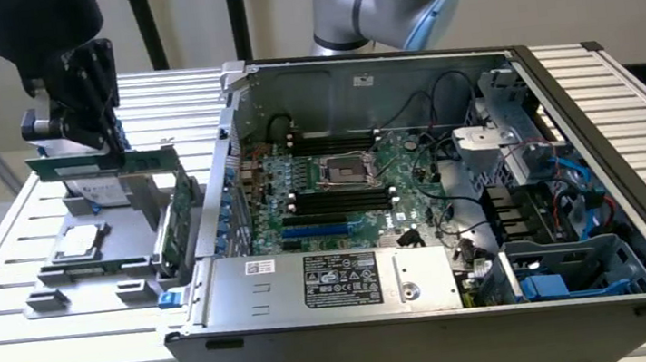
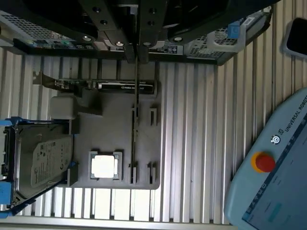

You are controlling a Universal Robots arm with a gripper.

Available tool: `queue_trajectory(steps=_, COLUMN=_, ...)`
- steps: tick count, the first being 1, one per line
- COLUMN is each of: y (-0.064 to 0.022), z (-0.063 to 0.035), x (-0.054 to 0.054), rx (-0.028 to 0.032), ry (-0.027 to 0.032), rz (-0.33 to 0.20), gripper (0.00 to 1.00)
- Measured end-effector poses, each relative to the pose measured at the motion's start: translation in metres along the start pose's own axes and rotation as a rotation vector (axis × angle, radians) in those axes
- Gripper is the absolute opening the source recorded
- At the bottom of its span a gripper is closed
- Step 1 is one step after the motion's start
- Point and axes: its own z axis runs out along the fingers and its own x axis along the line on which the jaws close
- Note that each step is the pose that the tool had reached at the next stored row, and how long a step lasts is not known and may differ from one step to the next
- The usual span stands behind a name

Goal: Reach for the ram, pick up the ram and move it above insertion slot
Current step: 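Pick up the ram and move it above insertion slot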

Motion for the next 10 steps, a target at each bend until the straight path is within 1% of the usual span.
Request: queue_trajectory(steps=10, y=-0.0355, z=-0.0046, x=-0.002, rx=0.0006, ry=-0.0198, rz=-0.001, gripper=0.13)
